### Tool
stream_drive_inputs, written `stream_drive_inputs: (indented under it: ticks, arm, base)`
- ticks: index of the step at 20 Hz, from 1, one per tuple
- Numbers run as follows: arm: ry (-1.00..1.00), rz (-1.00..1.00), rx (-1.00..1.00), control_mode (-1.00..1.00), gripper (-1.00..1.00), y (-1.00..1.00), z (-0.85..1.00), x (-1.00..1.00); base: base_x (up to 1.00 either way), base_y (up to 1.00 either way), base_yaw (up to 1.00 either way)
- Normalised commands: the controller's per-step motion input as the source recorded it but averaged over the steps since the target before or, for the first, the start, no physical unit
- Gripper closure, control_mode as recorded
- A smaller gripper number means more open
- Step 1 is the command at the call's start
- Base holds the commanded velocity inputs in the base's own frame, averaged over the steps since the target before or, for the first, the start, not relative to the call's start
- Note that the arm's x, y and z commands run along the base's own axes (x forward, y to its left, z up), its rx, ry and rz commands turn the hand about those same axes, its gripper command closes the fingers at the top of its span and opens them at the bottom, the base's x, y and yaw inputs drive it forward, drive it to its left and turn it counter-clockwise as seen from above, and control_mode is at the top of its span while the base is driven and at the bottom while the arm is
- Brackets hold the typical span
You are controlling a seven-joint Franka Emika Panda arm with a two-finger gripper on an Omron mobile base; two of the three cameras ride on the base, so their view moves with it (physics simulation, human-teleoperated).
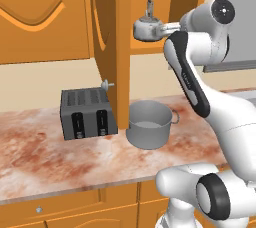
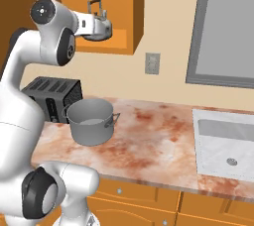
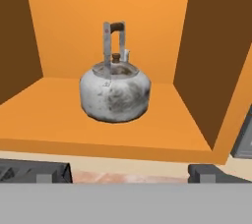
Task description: Pick the kettle from the cabinet and place it on a stove burner. Then pick the pot from the counter and place it on another stove burner. Finally, turn both burners on.
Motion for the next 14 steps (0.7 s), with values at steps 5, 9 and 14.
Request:
stream_drive_inputs:
  ticks: [5,9,14]
  arm:
    - [0.01,0.00,0.00,-1.00,-1.00,0.13,0.00,0.24]
    - [0.04,0.00,0.00,-1.00,-1.00,0.08,0.00,0.38]
    - [0.01,0.00,0.00,-1.00,-1.00,0.01,0.01,0.22]
  base:
    - [0.00,0.00,0.00]
    - [0.00,0.00,0.00]
    - [0.00,0.00,0.00]
